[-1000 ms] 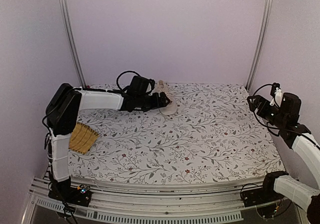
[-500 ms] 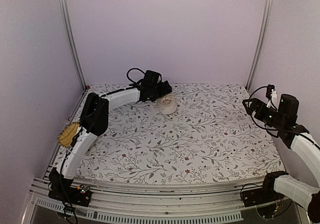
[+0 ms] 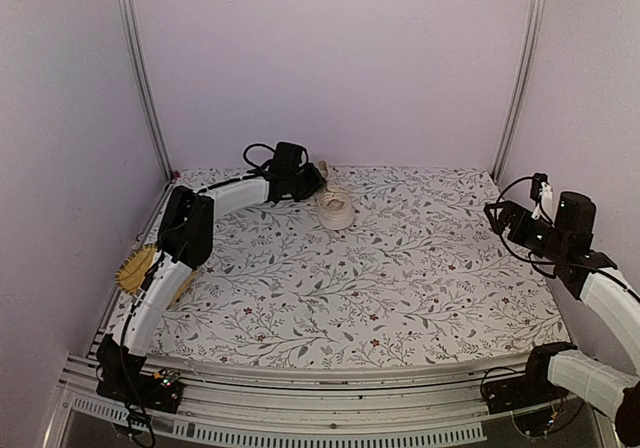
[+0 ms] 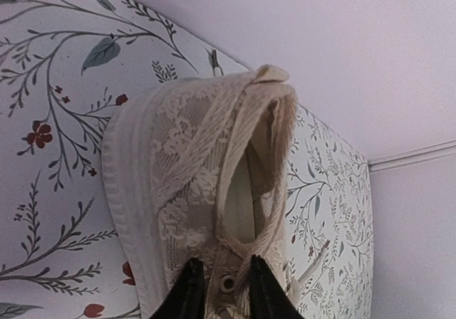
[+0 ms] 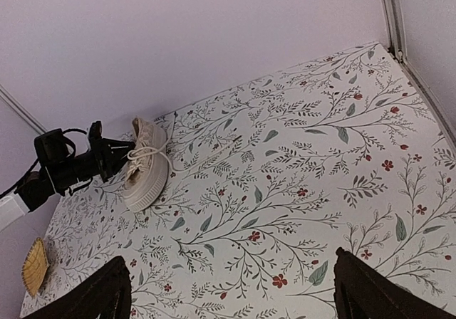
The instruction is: Tie the shoes
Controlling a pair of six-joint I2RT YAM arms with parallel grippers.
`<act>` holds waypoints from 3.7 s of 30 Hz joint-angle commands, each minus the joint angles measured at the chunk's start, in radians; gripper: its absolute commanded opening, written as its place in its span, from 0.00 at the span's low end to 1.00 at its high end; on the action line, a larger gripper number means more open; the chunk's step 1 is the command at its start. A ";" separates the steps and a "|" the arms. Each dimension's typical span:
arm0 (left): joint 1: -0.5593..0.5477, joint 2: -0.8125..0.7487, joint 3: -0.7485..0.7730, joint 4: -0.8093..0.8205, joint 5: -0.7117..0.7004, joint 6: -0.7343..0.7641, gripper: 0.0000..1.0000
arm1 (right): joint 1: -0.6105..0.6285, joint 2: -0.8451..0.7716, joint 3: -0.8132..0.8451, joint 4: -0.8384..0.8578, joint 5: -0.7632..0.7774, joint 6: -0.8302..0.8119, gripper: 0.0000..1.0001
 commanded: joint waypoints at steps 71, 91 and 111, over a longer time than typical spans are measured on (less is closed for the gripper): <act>0.064 -1.803 -1.754 0.106 -0.331 0.269 0.86 | 0.615 1.592 1.099 0.166 0.067 1.335 0.85; 0.089 -1.865 -1.735 0.008 -0.315 0.310 0.88 | 0.606 1.183 0.799 0.319 -0.073 1.035 0.03; 0.076 -1.707 -1.704 0.051 -0.038 0.365 0.88 | 0.611 0.793 0.438 -0.514 -0.407 0.073 0.04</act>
